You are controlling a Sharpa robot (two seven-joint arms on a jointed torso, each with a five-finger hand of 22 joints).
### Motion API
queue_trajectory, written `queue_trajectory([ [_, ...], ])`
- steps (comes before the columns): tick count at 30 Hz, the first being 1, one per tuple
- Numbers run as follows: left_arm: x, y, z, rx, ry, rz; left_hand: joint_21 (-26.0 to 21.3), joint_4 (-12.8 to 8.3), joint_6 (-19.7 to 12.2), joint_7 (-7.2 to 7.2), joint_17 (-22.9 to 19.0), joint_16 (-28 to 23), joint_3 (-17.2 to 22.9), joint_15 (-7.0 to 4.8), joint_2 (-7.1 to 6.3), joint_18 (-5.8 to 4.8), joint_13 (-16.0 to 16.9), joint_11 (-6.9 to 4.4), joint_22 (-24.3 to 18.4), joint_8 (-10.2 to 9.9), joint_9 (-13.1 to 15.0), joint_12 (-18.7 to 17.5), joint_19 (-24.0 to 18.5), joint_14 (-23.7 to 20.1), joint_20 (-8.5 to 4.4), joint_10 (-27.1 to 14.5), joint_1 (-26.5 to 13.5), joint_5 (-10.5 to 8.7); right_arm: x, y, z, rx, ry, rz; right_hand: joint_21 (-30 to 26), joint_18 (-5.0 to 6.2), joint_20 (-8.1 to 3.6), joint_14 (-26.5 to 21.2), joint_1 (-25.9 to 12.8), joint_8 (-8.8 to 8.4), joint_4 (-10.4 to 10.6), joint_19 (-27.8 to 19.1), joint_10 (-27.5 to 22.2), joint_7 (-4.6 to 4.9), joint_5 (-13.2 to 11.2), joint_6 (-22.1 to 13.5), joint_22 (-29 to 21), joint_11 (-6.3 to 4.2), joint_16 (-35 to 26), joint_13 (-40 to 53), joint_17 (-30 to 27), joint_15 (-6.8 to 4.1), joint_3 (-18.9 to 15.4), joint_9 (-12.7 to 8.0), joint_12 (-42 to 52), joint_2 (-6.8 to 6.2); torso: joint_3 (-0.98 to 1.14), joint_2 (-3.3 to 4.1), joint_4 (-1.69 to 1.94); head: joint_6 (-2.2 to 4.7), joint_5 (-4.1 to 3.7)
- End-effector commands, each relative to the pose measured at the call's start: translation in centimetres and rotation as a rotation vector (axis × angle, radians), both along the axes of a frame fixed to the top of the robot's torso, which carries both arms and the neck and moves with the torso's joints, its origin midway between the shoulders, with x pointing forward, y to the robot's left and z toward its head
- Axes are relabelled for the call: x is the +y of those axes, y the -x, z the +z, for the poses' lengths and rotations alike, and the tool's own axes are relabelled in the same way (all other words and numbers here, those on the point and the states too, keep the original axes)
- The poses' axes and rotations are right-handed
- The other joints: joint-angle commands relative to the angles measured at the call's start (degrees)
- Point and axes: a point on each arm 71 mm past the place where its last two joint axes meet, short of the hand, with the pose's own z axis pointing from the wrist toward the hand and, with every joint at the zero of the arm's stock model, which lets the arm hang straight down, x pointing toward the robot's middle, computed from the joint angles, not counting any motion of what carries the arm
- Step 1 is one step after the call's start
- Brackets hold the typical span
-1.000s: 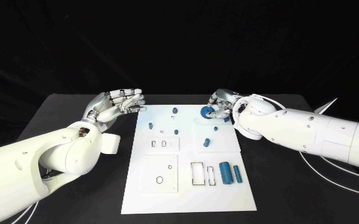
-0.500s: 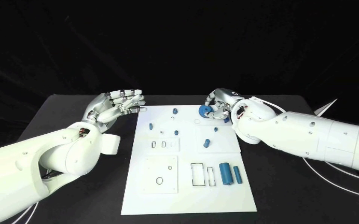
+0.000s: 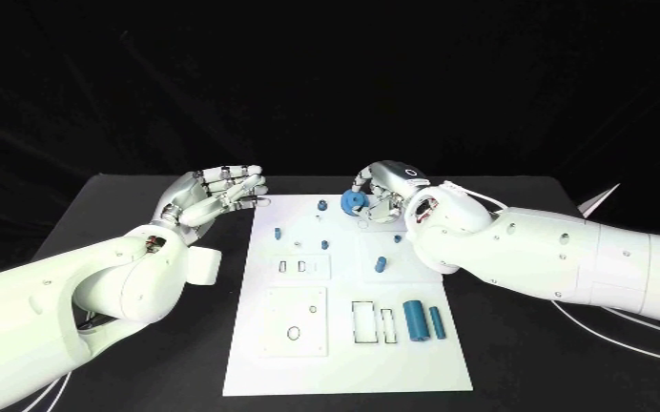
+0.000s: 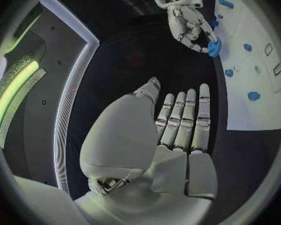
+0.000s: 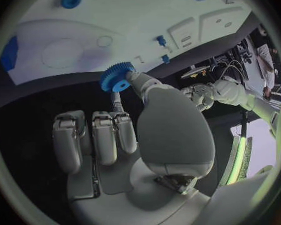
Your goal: Assemble the parts on the task board
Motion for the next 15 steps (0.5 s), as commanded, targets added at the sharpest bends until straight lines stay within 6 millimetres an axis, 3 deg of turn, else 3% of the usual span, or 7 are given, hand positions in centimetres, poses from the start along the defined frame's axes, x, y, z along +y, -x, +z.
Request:
queue_trajectory([
  [1, -0.3, 0.1, 0.1, -0.006, 0.010, -0.021, 0.3, 0.2, -0.2, 2.43, 0.1, -0.2, 0.0, 0.13, -0.45, 0.57, -0.1, 0.08, 0.0, -0.2, -0.1, -0.2, 0.2, -0.4, 0.11, 0.2, 0.1, 0.23, 1.2, 0.3, 0.3, -0.059, 0.031, 0.026, 0.3, -0.82, -0.28, 5.4, -0.3, 0.33, -0.1, 5.9, 4.8, -0.31, 0.2, 0.8, 15.1, -0.43, 0.3, 13.6, 11.6, -0.51, 0.4, 0.1, 0.1, 0.04, -0.02, 0.04, 0.12, -0.12, -0.05],
  [7, -0.4, 0.1, 0.1, -0.006, 0.011, -0.023, 0.3, 0.2, -0.2, 2.43, 0.1, -0.2, 0.0, 0.13, -0.45, 0.57, -0.1, 0.08, 0.0, -0.2, -0.1, -0.2, 0.2, -0.4, 0.11, 0.2, 0.1, 0.23, 3.3, 0.4, 0.2, -0.069, 0.038, 0.059, 0.3, -0.82, -0.29, 5.4, -0.3, 0.31, -0.1, 5.9, 4.8, -0.33, 0.2, 0.8, 15.1, -0.45, 0.3, 13.7, 11.6, -0.52, 0.5, 0.1, 0.2, 0.02, -0.10, 0.05, 0.20, -0.24, -0.06],
  [15, -0.6, 0.1, 0.2, -0.005, 0.012, -0.027, 0.3, 0.2, -0.2, 2.43, 0.1, -0.2, 0.0, 0.13, -0.45, 0.57, -0.1, 0.08, 0.0, -0.2, -0.1, -0.2, 0.2, -0.4, 0.11, 0.2, 0.1, 0.23, 5.5, 0.2, -0.8, -0.051, 0.045, 0.089, 0.3, -0.82, -0.29, 5.4, -0.3, 0.31, -0.1, 5.9, 4.8, -0.33, 0.2, 0.8, 15.1, -0.45, 0.3, 13.7, 11.6, -0.52, 0.5, 0.1, 0.2, 0.02, -0.03, 0.17, 0.11, -0.43, 0.32],
])
